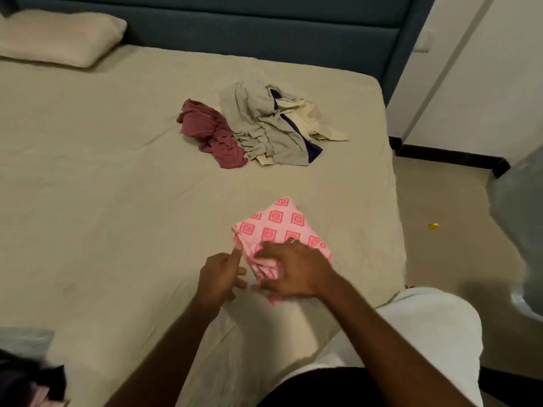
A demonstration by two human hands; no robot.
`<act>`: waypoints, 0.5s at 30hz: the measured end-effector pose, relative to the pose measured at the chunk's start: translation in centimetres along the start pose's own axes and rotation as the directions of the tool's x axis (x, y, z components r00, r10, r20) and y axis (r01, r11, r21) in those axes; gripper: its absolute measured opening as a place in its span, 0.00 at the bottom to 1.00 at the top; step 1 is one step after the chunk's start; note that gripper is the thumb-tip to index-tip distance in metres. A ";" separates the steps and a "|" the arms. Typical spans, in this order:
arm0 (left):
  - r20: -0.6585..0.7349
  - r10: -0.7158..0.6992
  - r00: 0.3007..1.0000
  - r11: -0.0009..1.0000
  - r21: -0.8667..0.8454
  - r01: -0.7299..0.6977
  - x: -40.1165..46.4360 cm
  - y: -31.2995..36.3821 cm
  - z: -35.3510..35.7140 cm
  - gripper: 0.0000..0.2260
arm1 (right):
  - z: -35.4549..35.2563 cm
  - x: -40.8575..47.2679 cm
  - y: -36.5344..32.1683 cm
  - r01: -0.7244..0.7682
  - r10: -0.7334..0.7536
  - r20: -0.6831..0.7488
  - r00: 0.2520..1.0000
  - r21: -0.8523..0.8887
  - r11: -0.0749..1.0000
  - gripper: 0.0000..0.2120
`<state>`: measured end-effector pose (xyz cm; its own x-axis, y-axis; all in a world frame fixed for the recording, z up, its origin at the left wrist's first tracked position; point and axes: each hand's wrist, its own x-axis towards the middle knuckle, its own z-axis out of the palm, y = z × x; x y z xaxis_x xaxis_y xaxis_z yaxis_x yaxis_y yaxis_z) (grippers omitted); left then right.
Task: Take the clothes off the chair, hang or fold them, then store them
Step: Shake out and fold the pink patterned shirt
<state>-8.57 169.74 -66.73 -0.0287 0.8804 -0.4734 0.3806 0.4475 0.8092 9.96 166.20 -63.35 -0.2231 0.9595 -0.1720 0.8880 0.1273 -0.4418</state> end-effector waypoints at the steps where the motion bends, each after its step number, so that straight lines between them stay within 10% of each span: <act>1: 0.048 -0.054 0.997 0.996 -0.065 0.057 0.2 0.4 0.0 0.22 | -0.6 0.0 0.5 -0.046 0.052 -0.045 0.998 0.118 0.992 0.30; 7: 0.210 -0.133 0.969 0.984 -0.086 0.154 1.0 1.8 0.8 0.27 | -2.9 0.8 5.4 -0.192 0.407 -0.453 0.793 0.449 0.873 0.06; 15: 0.202 -0.150 0.968 0.984 -0.066 0.166 0.9 1.9 1.7 0.24 | -1.5 1.9 9.2 -0.487 0.626 -0.040 0.779 0.590 0.644 0.23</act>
<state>-6.35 171.11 -66.23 0.1024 0.7534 -0.6496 0.3084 0.5968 0.7408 18.33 169.58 -66.44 0.3985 0.8369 -0.3752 0.4431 -0.5339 -0.7201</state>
